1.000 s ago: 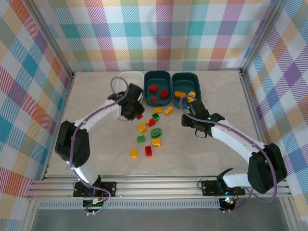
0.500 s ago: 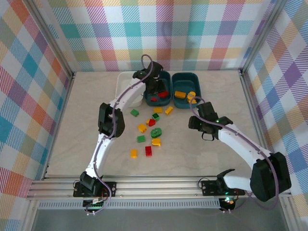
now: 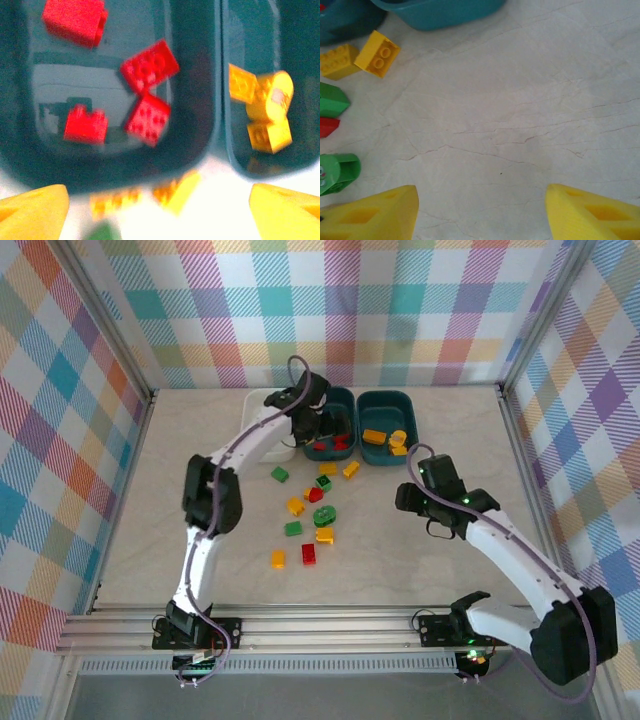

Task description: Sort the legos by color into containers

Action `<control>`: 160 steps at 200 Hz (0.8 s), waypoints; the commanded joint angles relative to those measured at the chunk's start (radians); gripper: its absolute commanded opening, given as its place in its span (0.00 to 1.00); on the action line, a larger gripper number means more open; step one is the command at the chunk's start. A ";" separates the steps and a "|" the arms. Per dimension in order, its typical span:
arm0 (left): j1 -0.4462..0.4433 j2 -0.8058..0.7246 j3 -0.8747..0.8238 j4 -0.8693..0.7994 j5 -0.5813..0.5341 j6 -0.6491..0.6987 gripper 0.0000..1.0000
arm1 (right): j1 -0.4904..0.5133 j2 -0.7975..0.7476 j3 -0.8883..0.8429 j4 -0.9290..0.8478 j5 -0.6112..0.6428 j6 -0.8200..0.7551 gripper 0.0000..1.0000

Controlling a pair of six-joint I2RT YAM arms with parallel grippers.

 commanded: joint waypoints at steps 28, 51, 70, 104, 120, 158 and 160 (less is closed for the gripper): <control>-0.053 -0.519 -0.649 0.111 -0.113 -0.225 0.93 | 0.010 -0.130 -0.050 -0.065 -0.046 0.050 0.68; -0.075 -0.602 -0.828 0.077 -0.109 -0.288 0.91 | 0.011 -0.163 -0.089 -0.055 -0.059 0.059 0.68; -0.089 -0.624 -0.902 0.056 -0.116 -0.300 0.90 | 0.011 -0.162 -0.095 -0.050 -0.073 0.056 0.68; -0.123 -0.541 -0.906 0.014 -0.118 -0.297 0.86 | 0.012 -0.133 -0.086 -0.018 -0.084 0.045 0.68; -0.141 -0.496 -0.892 0.002 -0.121 -0.294 0.83 | 0.012 -0.125 -0.087 -0.008 -0.097 0.045 0.68; -0.159 -0.381 -0.868 0.034 -0.104 -0.283 0.76 | 0.012 -0.123 -0.103 0.001 -0.092 0.035 0.68; -0.159 -0.374 -0.868 0.037 -0.104 -0.282 0.75 | 0.012 -0.121 -0.103 0.001 -0.090 0.034 0.68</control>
